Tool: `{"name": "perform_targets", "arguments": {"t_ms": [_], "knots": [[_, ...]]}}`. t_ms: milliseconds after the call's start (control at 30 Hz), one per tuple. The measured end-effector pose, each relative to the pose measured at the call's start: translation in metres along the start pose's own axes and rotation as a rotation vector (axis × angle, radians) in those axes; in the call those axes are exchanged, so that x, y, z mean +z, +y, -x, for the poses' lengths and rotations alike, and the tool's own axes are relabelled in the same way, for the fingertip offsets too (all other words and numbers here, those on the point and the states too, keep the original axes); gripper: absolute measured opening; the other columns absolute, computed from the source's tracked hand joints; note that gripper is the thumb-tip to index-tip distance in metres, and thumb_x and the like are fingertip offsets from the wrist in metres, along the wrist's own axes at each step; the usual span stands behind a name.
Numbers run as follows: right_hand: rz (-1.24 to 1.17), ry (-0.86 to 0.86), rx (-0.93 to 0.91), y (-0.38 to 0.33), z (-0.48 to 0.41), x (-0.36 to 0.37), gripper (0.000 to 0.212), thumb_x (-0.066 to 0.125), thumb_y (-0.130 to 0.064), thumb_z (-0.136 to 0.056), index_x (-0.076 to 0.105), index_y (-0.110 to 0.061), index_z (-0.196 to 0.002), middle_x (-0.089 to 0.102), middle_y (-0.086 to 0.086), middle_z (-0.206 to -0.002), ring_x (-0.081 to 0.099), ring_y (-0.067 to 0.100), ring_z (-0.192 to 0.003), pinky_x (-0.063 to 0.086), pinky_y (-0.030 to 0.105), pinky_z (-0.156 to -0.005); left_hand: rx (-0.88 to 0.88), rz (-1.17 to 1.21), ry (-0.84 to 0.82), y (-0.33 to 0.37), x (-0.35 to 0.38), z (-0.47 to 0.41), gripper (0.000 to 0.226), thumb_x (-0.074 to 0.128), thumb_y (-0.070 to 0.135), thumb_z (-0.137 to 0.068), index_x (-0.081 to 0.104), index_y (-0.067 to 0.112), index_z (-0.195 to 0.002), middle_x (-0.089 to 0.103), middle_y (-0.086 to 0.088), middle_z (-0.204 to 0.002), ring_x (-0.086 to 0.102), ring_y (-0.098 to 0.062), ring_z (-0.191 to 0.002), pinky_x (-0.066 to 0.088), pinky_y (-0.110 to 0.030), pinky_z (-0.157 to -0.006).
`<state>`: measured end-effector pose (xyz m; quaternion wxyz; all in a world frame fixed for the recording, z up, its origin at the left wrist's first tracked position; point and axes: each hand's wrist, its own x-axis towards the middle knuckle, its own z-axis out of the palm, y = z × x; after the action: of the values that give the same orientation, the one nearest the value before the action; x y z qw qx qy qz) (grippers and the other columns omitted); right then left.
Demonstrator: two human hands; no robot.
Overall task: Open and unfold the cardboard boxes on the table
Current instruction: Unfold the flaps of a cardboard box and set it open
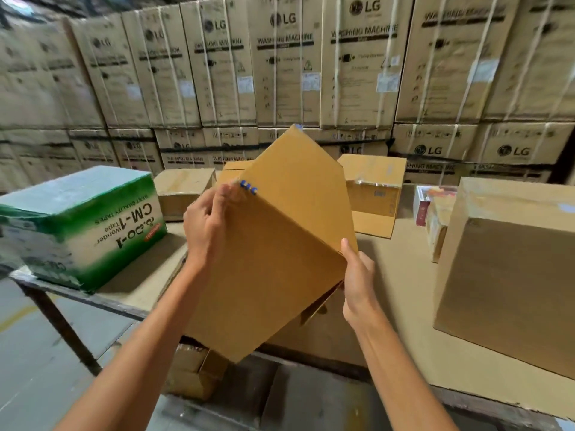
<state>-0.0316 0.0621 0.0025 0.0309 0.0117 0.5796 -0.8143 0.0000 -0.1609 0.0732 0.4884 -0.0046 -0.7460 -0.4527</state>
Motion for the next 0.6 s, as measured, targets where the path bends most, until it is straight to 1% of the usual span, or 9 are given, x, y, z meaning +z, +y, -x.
{"name": "perform_targets", "arguments": {"t_ms": [33,100,167,233,300,367,433,500,600], "knots": [[0.002,0.000,-0.035,-0.007,-0.002,0.004,0.064,0.060,-0.059,-0.090,0.052,-0.018,-0.138,0.059,0.001,-0.136,0.052,0.020,-0.127,0.042,0.041,-0.105,-0.025,0.018,0.041,0.000,-0.001,-0.003,0.046,0.039,0.058,-0.096,0.074,0.032,-0.079,0.062,0.020,-0.063,0.050,0.003,-0.063,0.033,-0.026,-0.060],[0.052,0.051,-0.138,-0.023,-0.006,0.014,0.027,0.055,-0.040,-0.100,0.064,-0.021,-0.116,0.066,-0.007,-0.111,0.057,0.016,-0.112,0.044,0.028,-0.084,-0.103,0.049,0.107,0.001,-0.004,-0.012,0.056,0.041,0.054,-0.096,0.068,0.014,-0.067,0.047,0.013,-0.048,0.040,0.004,-0.050,0.025,-0.028,-0.054],[0.138,0.125,-0.222,-0.043,-0.004,0.027,0.022,0.054,-0.041,-0.100,0.064,-0.021,-0.102,0.063,-0.012,-0.094,0.059,0.017,-0.098,0.040,0.027,-0.071,-0.172,0.107,0.145,0.005,-0.008,-0.022,0.052,0.043,0.057,-0.093,0.059,0.017,-0.063,0.040,0.014,-0.043,0.032,0.000,-0.047,0.021,-0.032,-0.053],[0.238,0.184,-0.282,-0.057,0.000,0.037,0.024,0.051,-0.049,-0.099,0.059,-0.026,-0.094,0.058,-0.011,-0.087,0.056,0.015,-0.086,0.039,0.031,-0.074,-0.238,0.208,0.174,0.001,-0.010,-0.028,0.046,0.047,0.057,-0.092,0.066,0.030,-0.059,0.042,0.017,-0.046,0.033,-0.001,-0.054,0.027,-0.029,-0.054],[0.360,0.213,-0.364,-0.064,0.004,0.040,0.036,0.046,-0.064,-0.095,0.059,-0.031,-0.100,0.061,-0.002,-0.097,0.057,0.018,-0.090,0.045,0.036,-0.082,-0.300,0.329,0.203,-0.007,-0.011,-0.026,0.040,0.051,0.052,-0.095,0.077,0.022,-0.085,0.053,0.020,-0.054,0.046,-0.003,-0.066,0.036,-0.023,-0.061],[0.489,0.203,-0.433,-0.066,0.008,0.041,0.062,0.040,-0.073,-0.090,0.058,-0.029,-0.131,0.057,0.003,-0.120,0.054,0.025,-0.112,0.045,0.036,-0.088,-0.354,0.376,0.171,-0.015,-0.011,-0.017,0.043,0.052,0.057,-0.092,0.071,0.018,-0.087,0.059,0.017,-0.069,0.052,-0.010,-0.078,0.040,-0.029,-0.070],[0.622,0.194,-0.467,-0.063,0.006,0.042,0.077,0.038,-0.075,-0.091,0.040,-0.026,-0.151,0.046,0.005,-0.131,0.045,0.025,-0.121,0.035,0.032,-0.085,-0.462,0.445,0.125,-0.025,-0.006,-0.003,0.036,0.049,0.056,-0.096,0.067,0.025,-0.093,0.067,0.010,-0.092,0.060,-0.013,-0.094,0.046,-0.034,-0.085],[0.727,0.178,-0.519,-0.061,0.004,0.043,0.094,0.024,-0.087,-0.081,0.031,-0.030,-0.155,0.042,0.003,-0.125,0.040,0.021,-0.116,0.034,0.031,-0.083,-0.607,0.565,0.076,-0.032,0.001,0.012,0.038,0.042,0.055,-0.098,0.066,0.027,-0.107,0.069,0.005,-0.112,0.060,-0.017,-0.113,0.045,-0.039,-0.100],[0.686,0.168,-0.581,-0.062,-0.006,0.038,0.115,0.004,-0.101,-0.062,0.035,-0.037,-0.153,0.040,-0.003,-0.105,0.041,0.016,-0.103,0.042,0.035,-0.090,-0.713,0.647,0.014,-0.039,0.007,0.019,0.044,0.040,0.063,-0.094,0.065,0.032,-0.115,0.070,0.005,-0.115,0.061,-0.015,-0.114,0.047,-0.041,-0.100]]}}
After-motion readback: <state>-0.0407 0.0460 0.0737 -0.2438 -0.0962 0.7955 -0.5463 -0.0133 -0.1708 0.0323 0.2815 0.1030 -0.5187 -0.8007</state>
